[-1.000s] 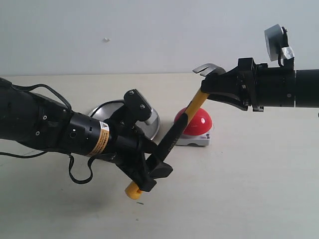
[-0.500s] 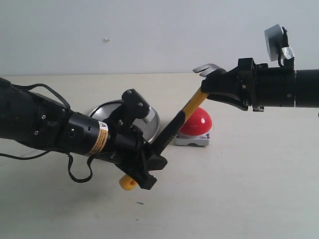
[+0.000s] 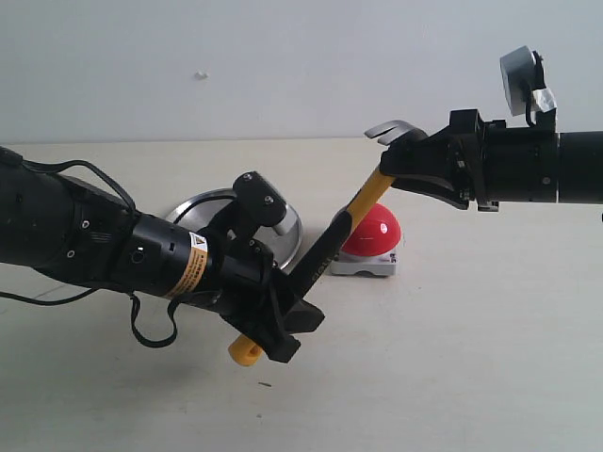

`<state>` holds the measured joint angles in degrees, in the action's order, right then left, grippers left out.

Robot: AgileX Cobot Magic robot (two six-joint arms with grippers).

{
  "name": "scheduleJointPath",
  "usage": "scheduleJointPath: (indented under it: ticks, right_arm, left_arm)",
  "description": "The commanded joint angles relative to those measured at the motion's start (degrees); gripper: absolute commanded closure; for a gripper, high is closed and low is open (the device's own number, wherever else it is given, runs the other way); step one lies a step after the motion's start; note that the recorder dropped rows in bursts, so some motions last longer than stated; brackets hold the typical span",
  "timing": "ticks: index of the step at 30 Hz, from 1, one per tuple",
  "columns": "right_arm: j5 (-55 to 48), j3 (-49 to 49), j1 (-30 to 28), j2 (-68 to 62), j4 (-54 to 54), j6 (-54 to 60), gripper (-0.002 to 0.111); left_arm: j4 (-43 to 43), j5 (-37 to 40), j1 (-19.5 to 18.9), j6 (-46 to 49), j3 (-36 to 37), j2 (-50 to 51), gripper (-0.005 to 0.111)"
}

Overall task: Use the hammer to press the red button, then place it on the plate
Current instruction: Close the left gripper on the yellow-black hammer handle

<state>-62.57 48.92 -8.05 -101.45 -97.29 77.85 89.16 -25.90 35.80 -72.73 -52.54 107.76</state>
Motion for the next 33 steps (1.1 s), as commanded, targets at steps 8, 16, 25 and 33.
scheduleJointPath:
  ticks: [8, 16, 25, 33]
  right_arm:
    - [-3.53, 0.71, 0.05, 0.68, -2.66, -0.01, 0.108]
    - [-3.53, 0.71, 0.05, 0.68, -2.66, -0.01, 0.108]
    - [-3.32, 0.71, 0.05, 0.68, -2.66, -0.01, 0.106]
    - [-0.92, 0.71, 0.05, 0.68, -2.66, -1.18, 0.08]
  left_arm:
    - [0.1, 0.08, 0.25, -3.0, -0.37, -0.05, 0.061]
    - [0.19, -2.41, 0.25, -4.19, -0.37, -0.05, 0.102]
    - [0.3, -2.49, 0.25, -3.99, -0.37, -0.16, 0.107]
    - [0.68, -4.08, 0.13, -3.77, -0.37, -0.16, 0.107]
